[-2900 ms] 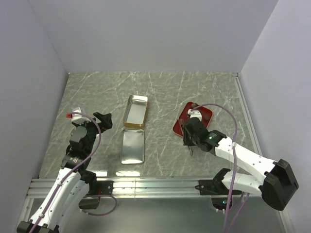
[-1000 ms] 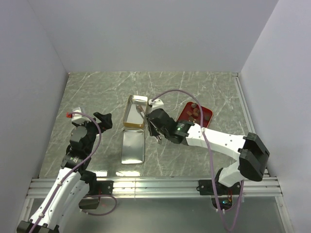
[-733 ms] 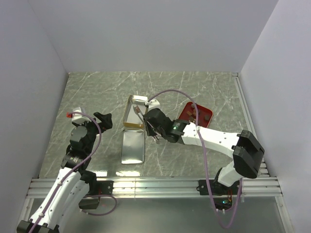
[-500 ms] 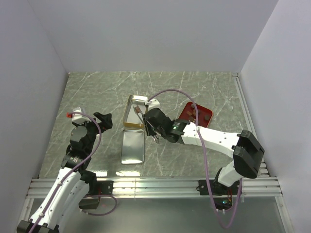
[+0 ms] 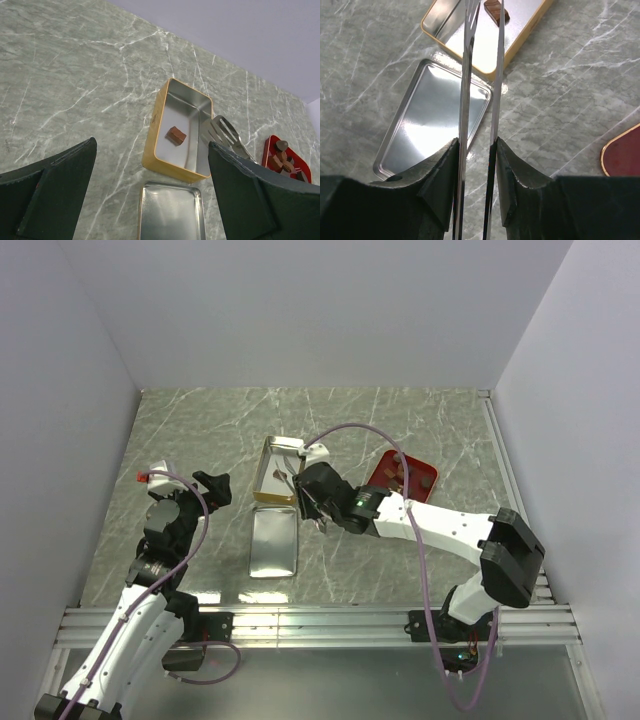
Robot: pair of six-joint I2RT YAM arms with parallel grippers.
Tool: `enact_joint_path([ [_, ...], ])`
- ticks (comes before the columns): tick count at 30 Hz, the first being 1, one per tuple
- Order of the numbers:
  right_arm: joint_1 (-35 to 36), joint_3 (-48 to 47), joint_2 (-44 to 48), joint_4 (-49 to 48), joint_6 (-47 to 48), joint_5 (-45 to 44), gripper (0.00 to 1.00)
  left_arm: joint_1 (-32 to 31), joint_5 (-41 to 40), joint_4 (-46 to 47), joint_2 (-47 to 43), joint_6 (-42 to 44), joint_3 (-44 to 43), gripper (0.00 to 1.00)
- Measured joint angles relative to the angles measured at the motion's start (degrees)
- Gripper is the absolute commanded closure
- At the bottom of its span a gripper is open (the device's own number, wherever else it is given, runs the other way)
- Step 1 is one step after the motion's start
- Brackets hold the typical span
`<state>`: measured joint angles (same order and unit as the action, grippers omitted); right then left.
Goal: Pack the chocolate
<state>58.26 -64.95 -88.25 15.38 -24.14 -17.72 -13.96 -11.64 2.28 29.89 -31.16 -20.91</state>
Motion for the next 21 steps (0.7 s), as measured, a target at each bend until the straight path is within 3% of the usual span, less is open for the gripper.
enact_joint_path([
  [12,0.26,5.11,12.59,4.00,-2.78,-6.54,0.60,0.00,-0.02,-0.02,0.00,0.00,0.00,0.01],
  [21,0.37,12.09,24.09,18.32,-13.66,-13.25,0.60,0.00,0.02,-0.02,0.35,0.00,0.00,0.01],
])
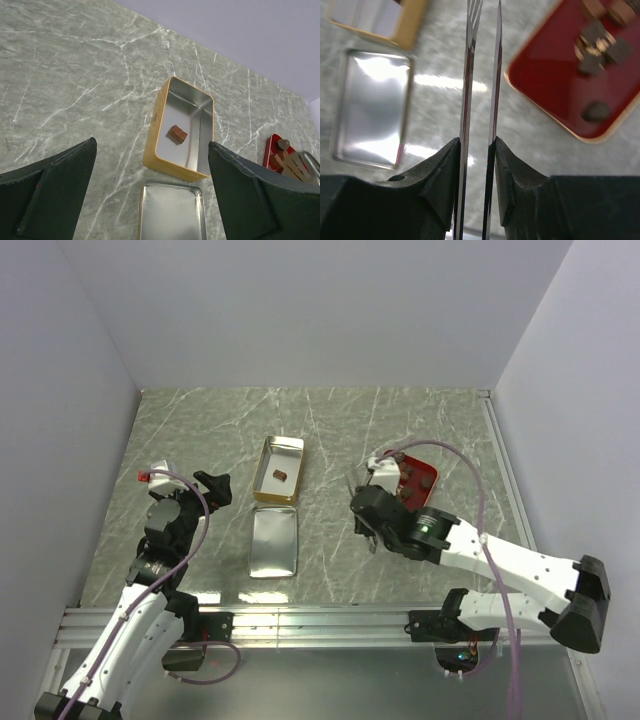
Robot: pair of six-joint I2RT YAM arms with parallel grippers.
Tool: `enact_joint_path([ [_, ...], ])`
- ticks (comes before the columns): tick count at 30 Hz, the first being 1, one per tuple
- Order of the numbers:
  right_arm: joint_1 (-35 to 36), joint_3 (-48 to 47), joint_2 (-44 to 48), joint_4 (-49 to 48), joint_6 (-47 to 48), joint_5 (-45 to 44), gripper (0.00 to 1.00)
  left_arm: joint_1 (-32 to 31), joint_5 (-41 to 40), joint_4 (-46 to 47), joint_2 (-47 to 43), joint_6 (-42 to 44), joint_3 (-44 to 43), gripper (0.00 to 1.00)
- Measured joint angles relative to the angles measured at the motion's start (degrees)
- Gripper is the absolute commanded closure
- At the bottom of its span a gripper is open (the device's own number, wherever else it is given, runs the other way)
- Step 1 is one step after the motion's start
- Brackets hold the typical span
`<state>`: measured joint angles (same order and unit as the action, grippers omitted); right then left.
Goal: Pack the chocolate
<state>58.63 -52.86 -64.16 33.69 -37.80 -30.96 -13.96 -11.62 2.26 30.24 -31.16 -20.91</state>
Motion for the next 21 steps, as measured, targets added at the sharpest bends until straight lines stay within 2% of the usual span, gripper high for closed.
enact_joint_path([
  [7,0.00,4.57,9.62,10.14,-9.01,-2.49,0.59,0.00,0.31,0.02,-0.02,0.00,0.00,0.01],
  [21,-1.01,8.83,14.73,19.10,-17.31,-5.44,0.48,0.00,0.76,0.02,-0.09,-0.02,0.00,0.01],
])
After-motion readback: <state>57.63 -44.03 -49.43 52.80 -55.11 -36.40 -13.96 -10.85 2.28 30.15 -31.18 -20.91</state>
